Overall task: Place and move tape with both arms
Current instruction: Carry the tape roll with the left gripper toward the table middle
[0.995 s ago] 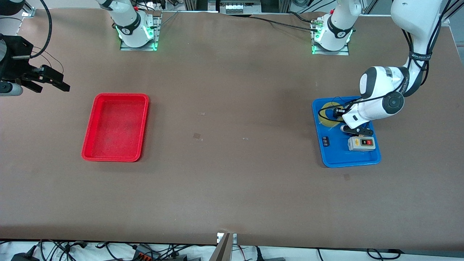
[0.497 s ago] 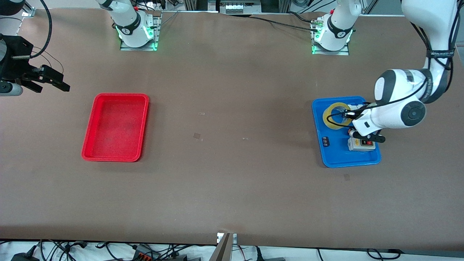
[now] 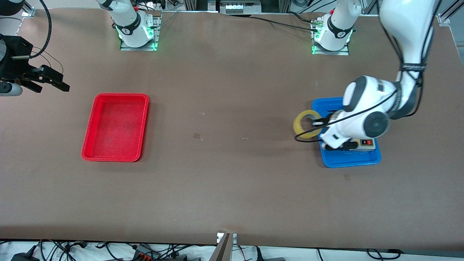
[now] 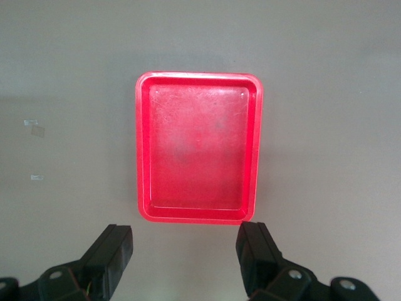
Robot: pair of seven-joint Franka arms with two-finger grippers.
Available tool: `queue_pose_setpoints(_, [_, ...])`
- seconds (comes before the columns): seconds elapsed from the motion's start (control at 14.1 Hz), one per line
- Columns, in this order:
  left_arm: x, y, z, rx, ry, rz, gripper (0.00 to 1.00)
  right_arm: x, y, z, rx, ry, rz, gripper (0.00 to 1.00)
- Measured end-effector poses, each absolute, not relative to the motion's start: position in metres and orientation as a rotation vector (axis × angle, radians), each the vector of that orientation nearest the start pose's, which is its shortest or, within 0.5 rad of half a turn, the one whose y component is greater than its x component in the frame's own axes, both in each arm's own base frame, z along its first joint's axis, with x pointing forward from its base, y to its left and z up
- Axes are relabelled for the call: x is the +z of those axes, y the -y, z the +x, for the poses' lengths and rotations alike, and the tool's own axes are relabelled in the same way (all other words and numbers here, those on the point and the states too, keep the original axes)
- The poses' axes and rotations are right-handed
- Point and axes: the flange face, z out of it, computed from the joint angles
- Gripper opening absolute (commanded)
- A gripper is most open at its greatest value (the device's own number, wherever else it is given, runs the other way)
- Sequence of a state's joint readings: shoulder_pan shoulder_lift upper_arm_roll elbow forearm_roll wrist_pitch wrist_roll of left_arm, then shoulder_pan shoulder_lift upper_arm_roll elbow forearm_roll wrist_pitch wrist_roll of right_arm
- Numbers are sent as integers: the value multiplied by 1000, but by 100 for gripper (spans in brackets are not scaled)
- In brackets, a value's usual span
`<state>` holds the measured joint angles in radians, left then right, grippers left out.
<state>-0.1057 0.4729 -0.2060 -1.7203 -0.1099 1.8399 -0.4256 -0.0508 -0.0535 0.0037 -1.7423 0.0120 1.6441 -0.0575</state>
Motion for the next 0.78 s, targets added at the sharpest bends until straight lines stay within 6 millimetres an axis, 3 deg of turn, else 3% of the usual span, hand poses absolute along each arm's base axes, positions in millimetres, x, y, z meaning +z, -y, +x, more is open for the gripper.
queue_pose_setpoints(0.36, [269, 342, 573, 653, 522, -3099, 2, 576, 26, 540, 76, 10, -3126, 99])
queue_pose_setpoints(0.78, [241, 456, 524, 556, 769, -3138, 8, 574, 30, 543, 64, 0, -3132, 99])
